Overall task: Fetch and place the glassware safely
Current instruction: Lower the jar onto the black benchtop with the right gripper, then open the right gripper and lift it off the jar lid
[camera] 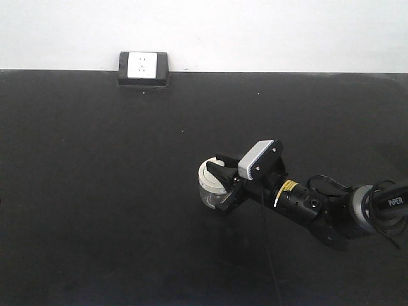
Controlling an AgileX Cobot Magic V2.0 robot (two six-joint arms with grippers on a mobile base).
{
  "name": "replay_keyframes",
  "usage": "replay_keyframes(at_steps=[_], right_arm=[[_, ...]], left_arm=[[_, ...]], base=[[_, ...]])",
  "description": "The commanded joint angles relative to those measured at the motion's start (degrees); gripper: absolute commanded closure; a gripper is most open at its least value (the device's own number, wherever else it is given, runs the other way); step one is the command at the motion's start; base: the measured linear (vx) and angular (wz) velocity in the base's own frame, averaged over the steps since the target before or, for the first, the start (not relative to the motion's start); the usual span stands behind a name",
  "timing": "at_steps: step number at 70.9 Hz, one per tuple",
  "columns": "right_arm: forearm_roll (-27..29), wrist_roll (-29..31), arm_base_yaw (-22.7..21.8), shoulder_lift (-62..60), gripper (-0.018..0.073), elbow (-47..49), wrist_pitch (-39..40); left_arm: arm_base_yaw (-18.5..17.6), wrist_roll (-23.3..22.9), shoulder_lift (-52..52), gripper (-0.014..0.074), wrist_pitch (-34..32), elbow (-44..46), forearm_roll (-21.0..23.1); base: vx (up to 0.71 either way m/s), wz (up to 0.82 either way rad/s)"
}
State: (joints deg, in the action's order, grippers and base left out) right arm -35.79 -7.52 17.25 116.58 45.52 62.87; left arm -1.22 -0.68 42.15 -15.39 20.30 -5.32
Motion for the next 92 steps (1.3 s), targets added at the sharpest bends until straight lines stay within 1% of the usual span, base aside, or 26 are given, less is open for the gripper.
replay_keyframes(at_steps=[1,12,16,22,27,28,41,43,48,53,57,67,79,86,92], right_arm=[[1.3,0.9,-0.4,-2.8,0.056,1.4,5.6],[1.7,0.9,-0.4,-2.8,0.0542,1.4,5.6],[2.1,0.9,-0.4,-2.8,0.0519,1.4,5.6],[2.4,0.9,-0.4,-2.8,0.0459,1.4,5.6],[2.4,0.9,-0.4,-2.8,0.0386,1.4,5.7],[2.4,0.9,-0.4,-2.8,0.0358,1.4,5.7],[2.4,0.9,-0.4,-2.8,0.0114,1.4,6.1],[2.4,0.9,-0.4,-2.8,0.0061,1.4,6.5],[2.4,1.0,-0.4,-2.8,-0.0022,1.4,7.0],[2.5,1.0,-0.4,-2.8,-0.0083,1.4,7.3],[2.6,1.0,-0.4,-2.8,-0.0113,1.4,7.3],[2.6,1.0,-0.4,-3.0,-0.0114,1.4,7.3],[2.6,0.8,-0.4,-5.3,-0.0069,0.6,6.3],[3.1,0.7,-0.4,-8.8,-0.0032,-0.8,2.8],[4.7,0.5,-0.4,-12.5,0.0001,-2.4,-1.0]], left_arm=[[-0.3,-0.4,-0.1,0.0603,-3.9,1.5,0.5],[-0.3,-0.4,-0.1,0.0603,-3.9,1.5,0.5],[-0.3,-0.4,-0.1,0.0603,-3.9,1.5,0.5],[-0.3,-0.4,-0.1,0.0603,-3.9,1.5,0.5],[-0.3,-0.4,-0.1,0.0603,-3.9,1.5,0.5],[-0.3,-0.4,-0.1,0.0603,-3.9,1.5,0.5],[-0.3,-0.4,-0.1,0.0603,-3.9,1.5,0.5],[-0.3,-0.4,-0.1,0.0603,-3.9,1.5,0.5],[-0.3,-0.4,-0.1,0.0603,-3.9,1.5,0.5],[-0.3,-0.4,-0.1,0.0603,-3.9,1.5,0.5],[-0.3,-0.4,-0.1,0.0603,-3.9,1.5,0.5],[-0.3,-0.4,-0.1,0.0603,-3.9,1.5,0.5],[-0.3,-0.4,-0.1,0.0603,-3.9,1.5,0.5],[-0.3,-0.4,-0.1,0.0603,-3.9,1.5,0.5],[-0.3,-0.4,-0.1,0.0603,-3.9,1.5,0.5]], base=[[0.0,0.0],[0.0,0.0],[0.0,0.0],[0.0,0.0],[0.0,0.0],[0.0,0.0],[0.0,0.0],[0.0,0.0],[0.0,0.0],[0.0,0.0],[0.0,0.0],[0.0,0.0],[0.0,0.0],[0.0,0.0],[0.0,0.0]])
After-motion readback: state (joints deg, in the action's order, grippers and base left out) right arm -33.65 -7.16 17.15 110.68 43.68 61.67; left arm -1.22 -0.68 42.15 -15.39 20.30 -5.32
